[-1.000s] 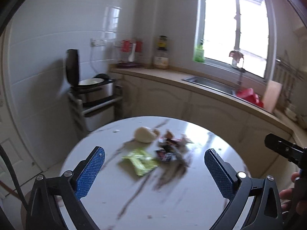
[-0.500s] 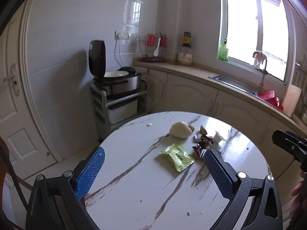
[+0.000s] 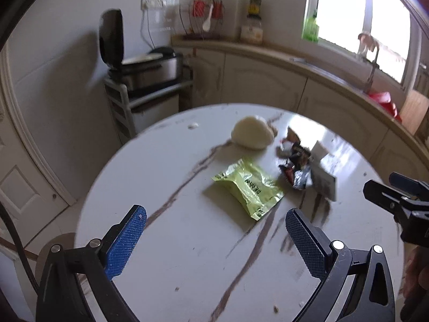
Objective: Collect trash
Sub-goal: 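Grasp the yellow-green packet with the left tool while the right tool grasps the white-yellow sachet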
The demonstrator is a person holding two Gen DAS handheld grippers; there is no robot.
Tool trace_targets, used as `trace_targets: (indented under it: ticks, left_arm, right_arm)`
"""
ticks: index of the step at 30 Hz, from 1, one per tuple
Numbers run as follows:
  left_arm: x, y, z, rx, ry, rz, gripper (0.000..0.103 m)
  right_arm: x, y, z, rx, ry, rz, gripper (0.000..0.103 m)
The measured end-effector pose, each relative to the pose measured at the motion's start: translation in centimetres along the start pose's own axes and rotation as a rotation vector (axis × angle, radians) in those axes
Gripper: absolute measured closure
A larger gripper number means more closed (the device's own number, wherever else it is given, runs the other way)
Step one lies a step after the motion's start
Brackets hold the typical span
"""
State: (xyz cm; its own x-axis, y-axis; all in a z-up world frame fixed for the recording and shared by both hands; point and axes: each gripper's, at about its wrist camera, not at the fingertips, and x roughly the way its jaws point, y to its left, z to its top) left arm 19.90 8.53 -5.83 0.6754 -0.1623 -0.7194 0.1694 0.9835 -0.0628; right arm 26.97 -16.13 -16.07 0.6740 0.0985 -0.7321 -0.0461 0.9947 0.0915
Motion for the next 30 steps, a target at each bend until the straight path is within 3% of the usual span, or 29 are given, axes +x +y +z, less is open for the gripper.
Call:
trace_targets:
  ticks: [6, 11, 15, 18, 24, 30]
  left_arm:
    - [5.7, -0.3, 3.2, 0.033, 0.095, 0.005, 0.001]
    - [10.2, -0.6, 6.2, 0.060, 0.155, -0.003, 0.001]
    - [13.0, -1.1, 7.6, 0.089, 0.173, 0.010, 0.001]
    - [14.3, -1.5, 8.7, 0.101, 0.172, 0.001, 0.001]
    - [16.7, -2.0, 9.8, 0.131, 0.147, -0.028, 0.001]
    - [17.1, -2.0, 9.4, 0.181, 0.107, -0.090, 0.037]
  right_arm:
    - [4.5, -0.2, 0.0, -0.013, 0.088, 0.006, 0.000]
    - [7.7, -0.1, 0.3, -0.030, 0.134, 0.011, 0.008]
    - [9.1, -0.3, 0.7, -0.016, 0.145, 0.021, 0.035]
    - [9.6, -0.6, 0.8, -0.016, 0.152, 0.035, 0.044]
    - [9.9, -0.5, 0.8, -0.030, 0.151, 0.072, 0.079]
    - [9.9, -0.7, 0.6, -0.016, 0.145, 0.102, 0.083]
